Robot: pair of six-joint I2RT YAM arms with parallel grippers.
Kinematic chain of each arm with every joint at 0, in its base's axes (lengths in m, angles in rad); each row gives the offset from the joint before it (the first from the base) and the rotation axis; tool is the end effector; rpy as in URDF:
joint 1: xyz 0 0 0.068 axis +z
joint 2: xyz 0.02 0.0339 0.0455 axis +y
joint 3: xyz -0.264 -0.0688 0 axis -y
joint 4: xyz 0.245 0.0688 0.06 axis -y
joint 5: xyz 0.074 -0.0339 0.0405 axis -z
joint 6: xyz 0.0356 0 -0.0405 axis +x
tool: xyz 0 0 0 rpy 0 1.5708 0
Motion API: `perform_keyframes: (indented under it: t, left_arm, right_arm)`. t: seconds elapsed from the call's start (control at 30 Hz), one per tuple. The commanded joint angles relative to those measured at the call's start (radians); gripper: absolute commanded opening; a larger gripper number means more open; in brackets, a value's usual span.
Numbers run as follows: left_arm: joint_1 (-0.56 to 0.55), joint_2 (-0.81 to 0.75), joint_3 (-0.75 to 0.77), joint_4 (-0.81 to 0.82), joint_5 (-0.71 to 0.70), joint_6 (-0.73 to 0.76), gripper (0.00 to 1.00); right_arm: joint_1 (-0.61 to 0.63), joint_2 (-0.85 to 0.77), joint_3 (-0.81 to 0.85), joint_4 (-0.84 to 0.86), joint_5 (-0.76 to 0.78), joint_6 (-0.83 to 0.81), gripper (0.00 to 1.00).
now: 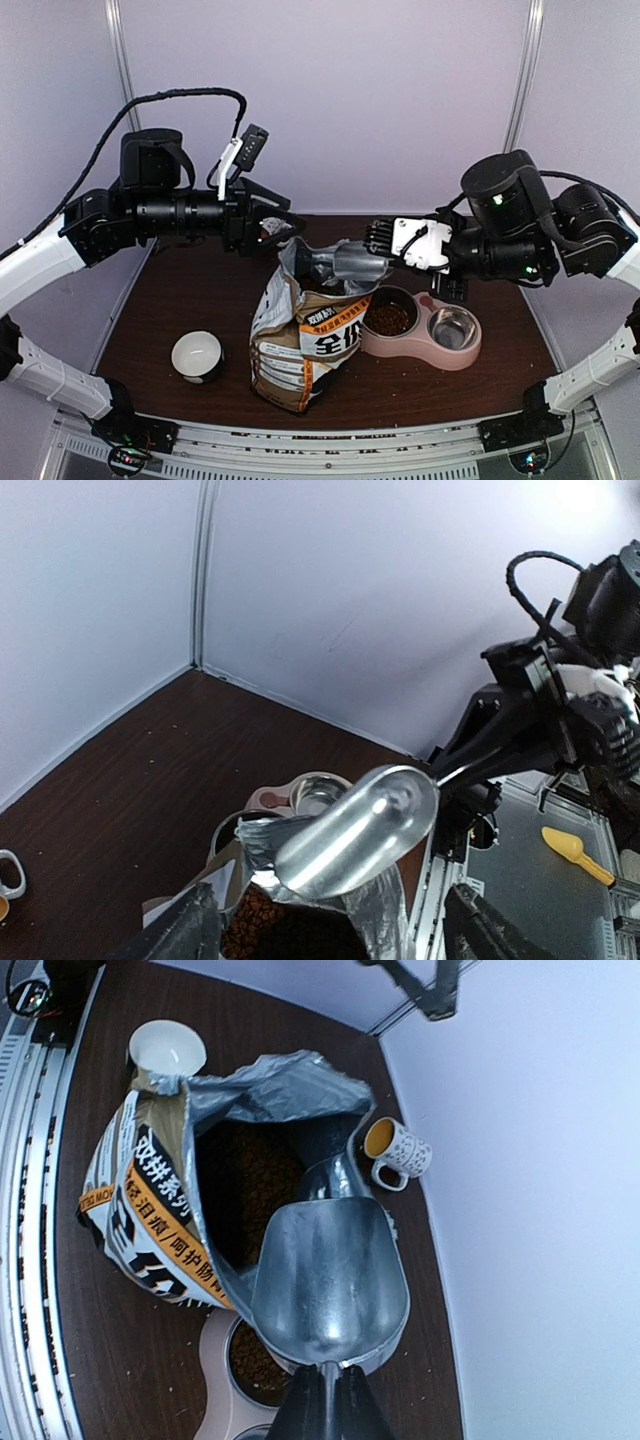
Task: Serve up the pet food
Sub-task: Pass from the right arm to the left
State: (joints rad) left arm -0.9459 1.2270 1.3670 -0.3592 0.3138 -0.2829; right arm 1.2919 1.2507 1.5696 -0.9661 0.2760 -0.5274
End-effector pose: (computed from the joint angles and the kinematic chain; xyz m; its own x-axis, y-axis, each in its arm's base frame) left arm 0.1493 -0.2258 0.4322 -0.3867 0.0822 -0.9185 0.8745 0.3489 -0.3369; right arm 0.0746 0.2253 0.4326 0.2920 -0.7394 -0.6067 -0.8311 0.1178 -0.5435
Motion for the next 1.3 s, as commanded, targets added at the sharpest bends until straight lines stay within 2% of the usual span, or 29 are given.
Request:
perform_keyframes:
  t: [0.0, 0.23, 0.43, 0.57, 0.77, 1.0, 1.17, 1.27]
  left_arm:
    - [0.009, 0.01, 0.002, 0.08, 0.129, 0.019, 0.8]
    - [0.025, 0.047, 0.025, 0.092, 0.163, -0.06, 0.83]
    - [0.056, 0.052, 0.023, 0.187, 0.227, -0.226, 0.86]
    - [0.055, 0.069, 0.045, 0.213, 0.275, -0.271, 0.84]
    - [0.056, 0.083, 0.058, 0.227, 0.323, -0.3, 0.56]
    - [0.055, 0.113, 0.083, 0.233, 0.374, -0.334, 0.43]
    - [0.056, 0.135, 0.1, 0.224, 0.413, -0.344, 0.28]
    - [0.055, 0.138, 0.103, 0.227, 0.423, -0.348, 0.15]
  right_arm:
    - [0.006, -0.11, -0.084, 0.298, 0.059, -0.036, 0.0]
    - [0.004, -0.245, -0.291, 0.62, -0.021, 0.041, 0.0]
    - [0.005, -0.297, -0.367, 0.704, -0.08, 0.048, 0.0]
    - [0.004, -0.305, -0.376, 0.716, -0.104, 0.033, 0.0]
    - [0.005, -0.315, -0.391, 0.739, -0.14, 0.018, 0.0]
    - [0.006, -0.318, -0.4, 0.738, -0.171, 0.005, 0.0]
    - [0.005, -0.325, -0.399, 0.729, -0.184, -0.007, 0.0]
    - [0.005, -0.324, -0.4, 0.719, -0.186, -0.009, 0.0]
